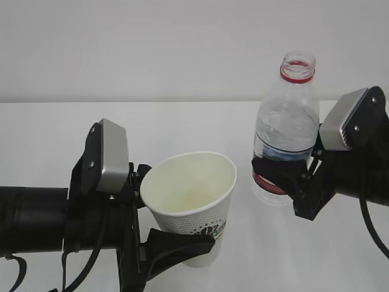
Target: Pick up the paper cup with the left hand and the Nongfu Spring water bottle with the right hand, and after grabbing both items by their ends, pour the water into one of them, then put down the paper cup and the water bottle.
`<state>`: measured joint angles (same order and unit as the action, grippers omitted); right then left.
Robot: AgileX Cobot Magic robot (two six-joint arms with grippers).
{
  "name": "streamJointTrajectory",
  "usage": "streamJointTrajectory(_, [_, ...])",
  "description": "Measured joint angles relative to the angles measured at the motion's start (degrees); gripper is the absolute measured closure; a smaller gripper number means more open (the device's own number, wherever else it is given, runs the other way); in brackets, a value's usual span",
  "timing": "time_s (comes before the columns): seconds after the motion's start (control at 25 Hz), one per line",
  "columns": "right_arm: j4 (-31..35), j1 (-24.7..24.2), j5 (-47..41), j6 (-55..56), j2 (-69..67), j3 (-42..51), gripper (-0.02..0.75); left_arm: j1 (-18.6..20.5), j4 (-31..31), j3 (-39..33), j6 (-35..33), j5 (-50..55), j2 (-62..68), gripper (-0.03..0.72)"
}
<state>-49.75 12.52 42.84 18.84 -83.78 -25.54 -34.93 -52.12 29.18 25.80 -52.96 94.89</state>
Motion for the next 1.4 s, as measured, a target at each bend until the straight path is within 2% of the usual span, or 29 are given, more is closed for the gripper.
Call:
streamJointTrajectory(0.72, [-8.0, 0.1, -2.4, 1.8, 0.0, -5.9, 0.253, -0.3, -1.6, 0.0, 0.1, 0.0, 0.0, 0.115])
streamJointTrajectory(1.0, [-9.1, 5.3, -7.3, 2.0, 0.0, -9.4, 0.253, -0.3, -2.6, 0.0, 0.1, 0.0, 0.0, 0.115])
streamJointTrajectory(1.4, [-10.6, 5.6, -8.1, -0.7, 0.0, -10.7, 0.253, -0.3, -3.1, 0.0, 0.5, -2.1, 0.0, 0.116])
